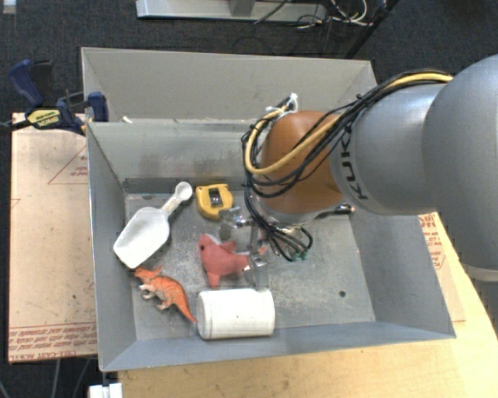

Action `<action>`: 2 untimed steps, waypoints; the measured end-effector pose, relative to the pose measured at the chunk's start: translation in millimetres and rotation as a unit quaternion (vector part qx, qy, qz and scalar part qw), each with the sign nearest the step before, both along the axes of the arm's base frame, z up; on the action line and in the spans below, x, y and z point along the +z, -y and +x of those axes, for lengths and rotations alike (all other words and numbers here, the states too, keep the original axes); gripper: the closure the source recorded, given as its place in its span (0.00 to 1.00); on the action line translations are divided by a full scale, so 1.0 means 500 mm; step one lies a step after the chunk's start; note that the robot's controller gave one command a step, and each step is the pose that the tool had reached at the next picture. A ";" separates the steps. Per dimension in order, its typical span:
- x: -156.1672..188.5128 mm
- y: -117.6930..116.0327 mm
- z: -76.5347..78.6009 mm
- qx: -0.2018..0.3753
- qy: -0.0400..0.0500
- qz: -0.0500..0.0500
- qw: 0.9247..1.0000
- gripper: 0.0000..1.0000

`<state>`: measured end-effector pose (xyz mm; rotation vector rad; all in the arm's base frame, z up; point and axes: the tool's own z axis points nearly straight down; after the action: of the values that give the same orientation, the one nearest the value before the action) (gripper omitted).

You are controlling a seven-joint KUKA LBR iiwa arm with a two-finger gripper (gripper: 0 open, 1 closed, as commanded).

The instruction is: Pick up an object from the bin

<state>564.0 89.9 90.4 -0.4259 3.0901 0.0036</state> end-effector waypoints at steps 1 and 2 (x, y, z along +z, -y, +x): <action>-0.039 -0.011 -0.009 -0.006 -0.006 -0.001 1.000 1.00; -0.039 -0.011 -0.009 -0.006 -0.006 -0.001 1.000 1.00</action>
Offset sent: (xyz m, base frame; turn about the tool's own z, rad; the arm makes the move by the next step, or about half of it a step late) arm 0.0000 0.0000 0.0000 0.0000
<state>559.3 95.6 70.9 -0.4089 3.1053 0.0031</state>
